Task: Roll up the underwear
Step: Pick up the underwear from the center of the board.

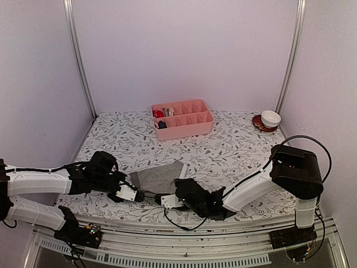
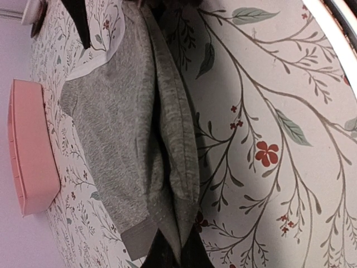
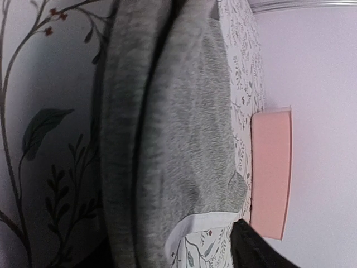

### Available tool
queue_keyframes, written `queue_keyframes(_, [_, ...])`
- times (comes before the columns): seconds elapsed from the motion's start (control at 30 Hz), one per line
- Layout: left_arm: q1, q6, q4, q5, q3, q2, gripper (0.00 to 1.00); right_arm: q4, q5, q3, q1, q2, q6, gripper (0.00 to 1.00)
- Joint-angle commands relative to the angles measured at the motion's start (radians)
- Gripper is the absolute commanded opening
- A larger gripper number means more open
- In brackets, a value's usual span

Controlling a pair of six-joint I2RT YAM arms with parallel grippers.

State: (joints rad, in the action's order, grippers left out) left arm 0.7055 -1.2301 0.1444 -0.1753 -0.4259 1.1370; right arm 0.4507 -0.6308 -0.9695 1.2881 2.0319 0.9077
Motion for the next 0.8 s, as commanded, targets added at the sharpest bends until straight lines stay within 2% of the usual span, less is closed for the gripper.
queue_keyframes(0.0, [-0.008,-0.008,0.004,-0.018,-0.015,-0.011,0.00,-0.145,0.053,0.026,-0.025,0.030,0.042,0.44])
queue_keyframes(0.1, [-0.009,-0.009,0.006,-0.017,-0.013,-0.008,0.00,-0.152,0.083,0.040,-0.025,0.003,0.027,0.28])
queue_keyframes(0.2, [-0.011,-0.011,0.011,-0.022,-0.008,-0.009,0.00,-0.179,0.139,0.046,-0.021,-0.038,-0.004,0.16])
queue_keyframes(0.4, [-0.011,-0.032,0.027,-0.050,0.028,-0.047,0.00,-0.273,0.256,0.013,-0.012,-0.073,-0.088,0.04])
queue_keyframes(0.57, [-0.009,-0.054,0.068,-0.066,0.074,-0.115,0.00,-0.471,0.403,-0.065,-0.009,-0.086,-0.217,0.02])
queue_keyframes(0.77, [-0.008,-0.065,0.153,-0.097,0.112,-0.196,0.00,-0.620,0.576,-0.103,-0.010,-0.138,-0.378,0.02])
